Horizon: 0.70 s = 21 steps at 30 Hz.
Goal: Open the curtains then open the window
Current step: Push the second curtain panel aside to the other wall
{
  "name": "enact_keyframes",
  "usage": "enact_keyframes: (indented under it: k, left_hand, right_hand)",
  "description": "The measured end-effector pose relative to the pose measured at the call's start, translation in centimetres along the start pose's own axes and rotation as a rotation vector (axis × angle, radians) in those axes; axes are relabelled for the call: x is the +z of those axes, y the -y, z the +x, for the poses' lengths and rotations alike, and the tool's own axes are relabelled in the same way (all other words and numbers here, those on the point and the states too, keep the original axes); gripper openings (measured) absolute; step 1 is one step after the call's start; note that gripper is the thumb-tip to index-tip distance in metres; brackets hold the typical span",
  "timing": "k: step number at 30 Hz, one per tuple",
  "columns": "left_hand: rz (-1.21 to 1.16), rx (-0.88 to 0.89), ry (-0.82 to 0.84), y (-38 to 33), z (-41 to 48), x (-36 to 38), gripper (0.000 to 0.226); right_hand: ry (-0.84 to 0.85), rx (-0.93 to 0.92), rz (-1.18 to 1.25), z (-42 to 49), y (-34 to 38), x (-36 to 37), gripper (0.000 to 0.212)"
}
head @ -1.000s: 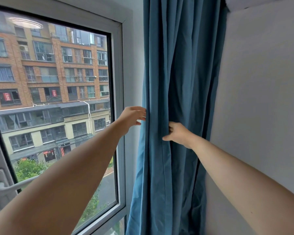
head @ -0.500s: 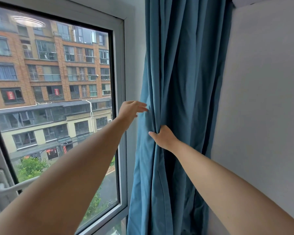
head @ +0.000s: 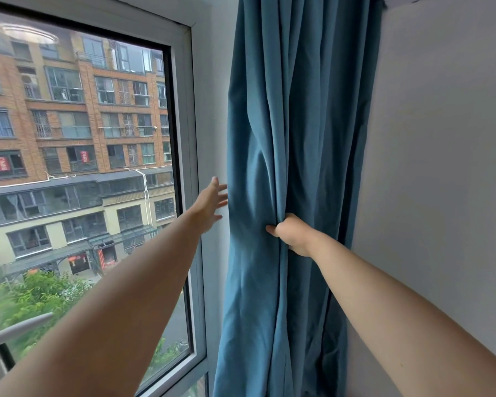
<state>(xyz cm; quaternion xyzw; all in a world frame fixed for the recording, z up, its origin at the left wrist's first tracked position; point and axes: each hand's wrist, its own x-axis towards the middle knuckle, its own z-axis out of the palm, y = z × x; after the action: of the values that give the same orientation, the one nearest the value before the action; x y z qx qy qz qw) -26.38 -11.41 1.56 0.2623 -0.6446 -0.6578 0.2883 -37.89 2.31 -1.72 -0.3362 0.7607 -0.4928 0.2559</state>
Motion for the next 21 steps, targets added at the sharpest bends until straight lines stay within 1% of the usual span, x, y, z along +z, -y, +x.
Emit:
enact_keyframes:
  k: [3,5,7,9,11,13,14,17,19,21]
  left_hand:
    - [-0.086,-0.006,0.020,0.7,0.9,1.3,0.054]
    - [-0.122,-0.011,0.014,1.0,1.2,1.9,0.049]
    - [-0.090,0.008,0.010,1.1,1.6,2.4,0.041]
    - [-0.033,0.069,0.005,0.8,1.6,2.6,0.029]
    - [0.013,0.122,0.028,0.3,1.5,2.4,0.020]
    - [0.108,0.154,0.060,-0.2,1.3,2.0,0.018]
    - [0.179,0.170,0.062,-0.4,1.3,1.7,0.018]
    - [0.330,0.204,0.005,-0.8,1.3,1.4,0.020]
    - [0.363,0.211,-0.015,-1.2,1.0,1.2,0.027]
    - [0.385,0.214,-0.022,-1.4,1.0,1.0,0.034]
  right_hand:
    - [-0.041,-0.013,-0.034,0.5,-0.2,-0.6,0.044]
    - [-0.083,-0.056,-0.040,0.7,-0.5,-0.9,0.043]
    - [-0.191,-0.119,-0.108,0.9,-0.8,-1.3,0.036]
    - [-0.337,-0.135,-0.255,1.1,-1.2,-1.6,0.021]
    - [-0.407,-0.138,-0.321,1.3,-1.5,-1.8,0.026]
    - [-0.374,-0.173,-0.263,1.4,-1.4,-1.8,0.026]
    - [-0.342,-0.187,-0.223,1.6,-1.3,-1.6,0.030]
    - [-0.234,-0.181,-0.087,1.8,-1.2,-1.1,0.035]
    - [-0.164,-0.208,-0.075,1.9,-1.5,-0.6,0.048]
    - [-0.052,-0.245,-0.036,1.6,-1.8,0.0,0.060]
